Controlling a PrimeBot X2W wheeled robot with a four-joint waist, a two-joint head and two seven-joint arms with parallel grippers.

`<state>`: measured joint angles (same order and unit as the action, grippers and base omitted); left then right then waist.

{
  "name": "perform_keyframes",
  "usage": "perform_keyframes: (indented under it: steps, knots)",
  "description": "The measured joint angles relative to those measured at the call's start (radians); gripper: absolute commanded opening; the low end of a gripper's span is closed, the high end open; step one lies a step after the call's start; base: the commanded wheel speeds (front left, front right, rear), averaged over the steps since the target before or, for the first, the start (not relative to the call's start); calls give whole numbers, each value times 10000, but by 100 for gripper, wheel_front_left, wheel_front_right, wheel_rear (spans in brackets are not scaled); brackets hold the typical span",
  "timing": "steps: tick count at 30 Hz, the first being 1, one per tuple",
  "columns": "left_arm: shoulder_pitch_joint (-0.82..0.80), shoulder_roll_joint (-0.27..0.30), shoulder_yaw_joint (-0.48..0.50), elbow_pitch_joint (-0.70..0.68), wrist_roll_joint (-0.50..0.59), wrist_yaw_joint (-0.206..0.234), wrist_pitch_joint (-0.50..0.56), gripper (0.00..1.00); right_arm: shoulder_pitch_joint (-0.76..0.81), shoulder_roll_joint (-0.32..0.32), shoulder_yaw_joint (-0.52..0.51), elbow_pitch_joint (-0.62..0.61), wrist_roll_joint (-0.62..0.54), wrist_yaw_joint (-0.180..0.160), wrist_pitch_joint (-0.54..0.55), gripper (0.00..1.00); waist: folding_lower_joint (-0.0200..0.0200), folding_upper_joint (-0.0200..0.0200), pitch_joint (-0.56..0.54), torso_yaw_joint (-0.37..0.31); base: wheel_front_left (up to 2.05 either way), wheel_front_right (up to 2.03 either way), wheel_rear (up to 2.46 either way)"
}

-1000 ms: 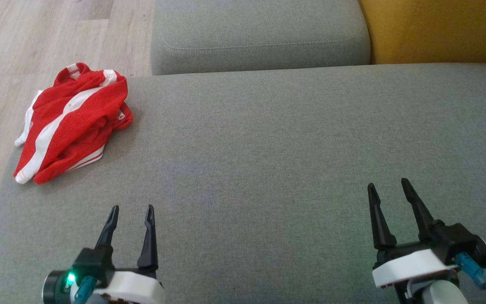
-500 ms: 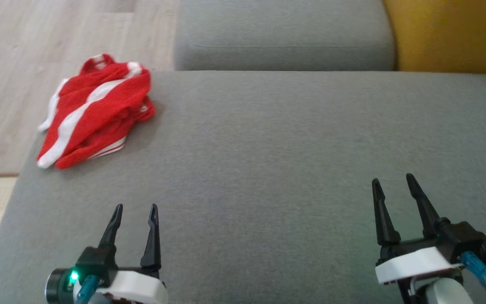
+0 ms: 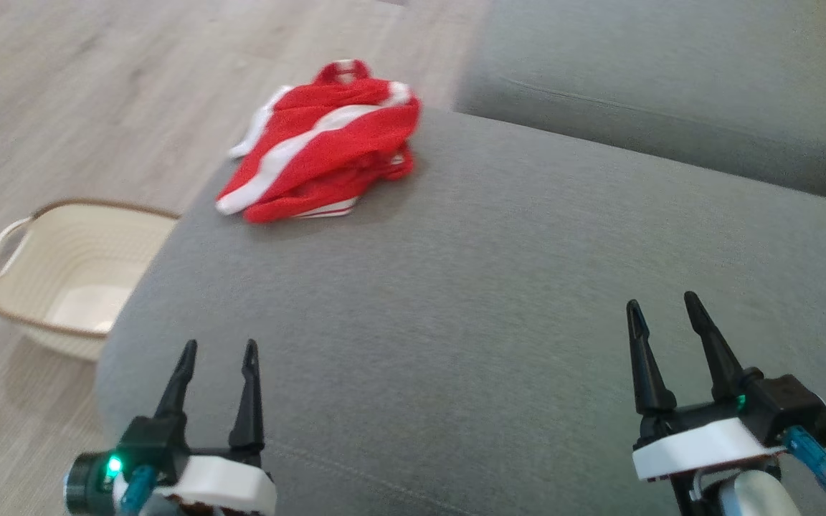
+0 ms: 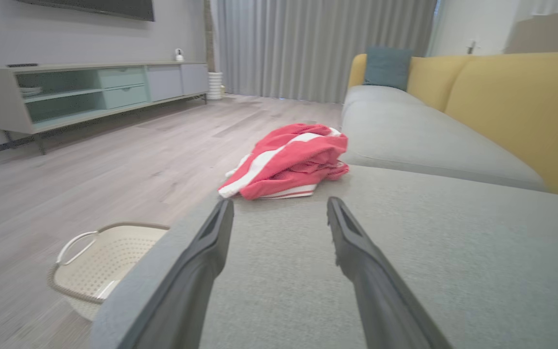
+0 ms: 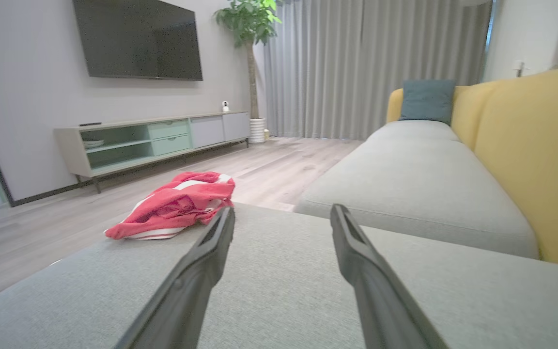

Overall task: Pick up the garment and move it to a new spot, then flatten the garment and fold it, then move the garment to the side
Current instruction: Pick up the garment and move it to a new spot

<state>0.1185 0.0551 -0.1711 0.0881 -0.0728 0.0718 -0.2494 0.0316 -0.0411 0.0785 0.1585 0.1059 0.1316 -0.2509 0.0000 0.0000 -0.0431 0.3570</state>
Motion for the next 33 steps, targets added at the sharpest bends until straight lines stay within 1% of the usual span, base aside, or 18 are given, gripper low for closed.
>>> perform_keyframes:
  steps: [5, 8, 9, 21, 24, 27, 29, 33]
  knots:
    - [6, 38, 259, -125, 10, 4, 0, 100, 0, 0, 50, 0, 98, 0, 0, 100, 0, 0, -49, 914, 0, 0, 0]
    - [29, 35, 433, -245, 10, 77, 0, 100, -28, 4, 261, 4, 98, 0, 0, 100, 0, 0, -27, 1301, 0, 0, 0]
    - [54, 38, 577, -349, 10, 167, 0, 100, -82, 4, 407, 19, 98, 0, 0, 100, 0, 0, 47, 1416, 0, 0, 0]
    - [232, 29, 863, -669, 10, 221, 0, 100, -437, 0, 569, 167, 98, 0, 0, 100, 0, 0, 255, 1555, 0, 0, 0]
    - [239, 82, 901, -669, 10, 151, 0, 100, -431, 0, 502, 150, 98, 0, 0, 100, 0, 0, 299, 1580, 0, 0, 0]
    - [63, 426, 947, -629, 19, -52, 0, 100, -412, -2, 276, 44, 69, 0, 0, 100, 0, 0, 399, 1609, 0, 0, 0]
    - [-352, 713, 1143, -617, 115, -130, 0, 100, -416, -2, 217, -100, -58, 0, 0, 100, 0, 0, 563, 1573, 0, 0, 0]
    - [-2066, 1300, 1248, -514, 188, -556, -2, 100, -490, -4, 197, -224, -569, 0, 0, 100, 0, 0, 1096, 1283, 0, 0, 0]
